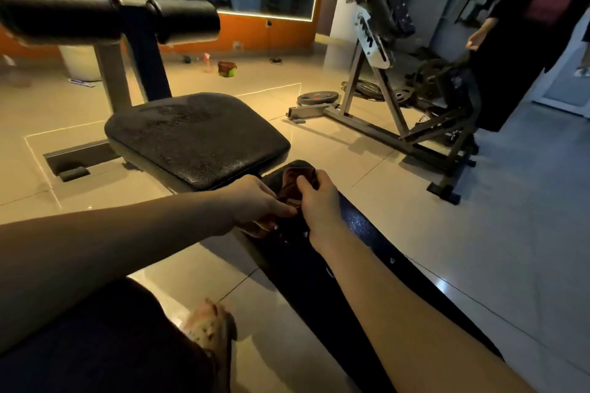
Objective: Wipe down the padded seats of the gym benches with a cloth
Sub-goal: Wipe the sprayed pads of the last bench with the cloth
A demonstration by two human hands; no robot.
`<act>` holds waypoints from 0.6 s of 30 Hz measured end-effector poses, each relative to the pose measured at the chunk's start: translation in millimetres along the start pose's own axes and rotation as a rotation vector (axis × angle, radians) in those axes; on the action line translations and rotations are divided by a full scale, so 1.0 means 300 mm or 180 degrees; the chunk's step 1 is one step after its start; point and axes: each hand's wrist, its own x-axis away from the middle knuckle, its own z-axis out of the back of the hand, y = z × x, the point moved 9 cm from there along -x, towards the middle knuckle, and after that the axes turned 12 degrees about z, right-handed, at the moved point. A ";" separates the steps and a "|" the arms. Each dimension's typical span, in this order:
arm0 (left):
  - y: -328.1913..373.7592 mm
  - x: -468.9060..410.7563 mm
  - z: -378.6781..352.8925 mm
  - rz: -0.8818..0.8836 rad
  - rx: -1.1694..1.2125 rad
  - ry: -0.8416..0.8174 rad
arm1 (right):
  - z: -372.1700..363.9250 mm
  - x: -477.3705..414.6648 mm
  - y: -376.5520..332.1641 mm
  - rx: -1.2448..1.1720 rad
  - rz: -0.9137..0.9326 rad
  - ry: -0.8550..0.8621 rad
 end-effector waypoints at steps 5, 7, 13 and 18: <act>-0.046 -0.044 0.006 -0.0061 0.0083 -0.0003 | -0.055 -0.037 -0.017 0.0413 0.0405 -0.0114; -0.051 -0.075 -0.001 -0.0110 -0.0016 -0.0120 | -0.044 -0.052 0.000 0.0651 0.0491 -0.0081; -0.026 -0.178 0.017 -0.0576 -0.0692 -0.0162 | 0.115 -0.156 0.099 0.1215 0.0509 -0.0168; 0.021 -0.302 0.206 -0.1229 -0.1608 0.1388 | 0.178 -0.385 0.206 0.1785 0.0701 -0.0380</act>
